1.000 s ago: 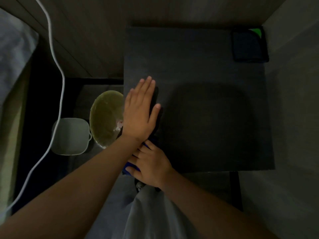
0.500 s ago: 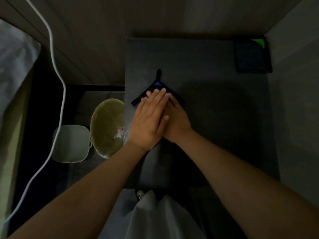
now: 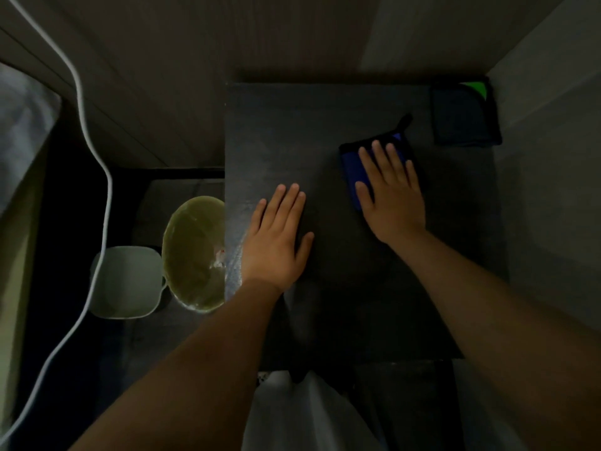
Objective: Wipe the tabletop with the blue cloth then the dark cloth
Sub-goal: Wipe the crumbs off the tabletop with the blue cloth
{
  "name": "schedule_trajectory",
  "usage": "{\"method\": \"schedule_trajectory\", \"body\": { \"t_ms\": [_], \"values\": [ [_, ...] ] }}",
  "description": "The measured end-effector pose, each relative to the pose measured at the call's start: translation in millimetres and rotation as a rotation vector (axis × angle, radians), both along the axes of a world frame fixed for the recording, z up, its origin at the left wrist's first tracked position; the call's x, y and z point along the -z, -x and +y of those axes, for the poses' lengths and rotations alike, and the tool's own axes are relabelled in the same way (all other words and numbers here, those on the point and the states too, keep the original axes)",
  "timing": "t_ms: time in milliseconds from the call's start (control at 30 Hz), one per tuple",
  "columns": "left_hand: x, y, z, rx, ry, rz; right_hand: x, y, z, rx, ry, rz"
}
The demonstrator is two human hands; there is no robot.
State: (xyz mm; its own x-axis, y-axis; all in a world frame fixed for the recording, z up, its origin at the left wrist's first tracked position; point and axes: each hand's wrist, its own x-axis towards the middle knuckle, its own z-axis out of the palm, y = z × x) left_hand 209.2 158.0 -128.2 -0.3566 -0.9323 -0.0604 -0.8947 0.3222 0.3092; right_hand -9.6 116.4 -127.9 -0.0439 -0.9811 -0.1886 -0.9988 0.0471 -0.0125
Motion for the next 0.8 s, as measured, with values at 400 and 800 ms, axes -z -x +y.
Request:
{"method": "schedule_trajectory", "body": {
  "t_ms": [400, 800],
  "values": [
    [0, 1, -2, -0.016, -0.008, -0.049, 0, -58, 90, 0.282, -0.013, -0.050],
    [-5, 4, -2, -0.021, -0.033, -0.082, -3, 30, 115, -0.206, -0.064, -0.037]
  ]
}}
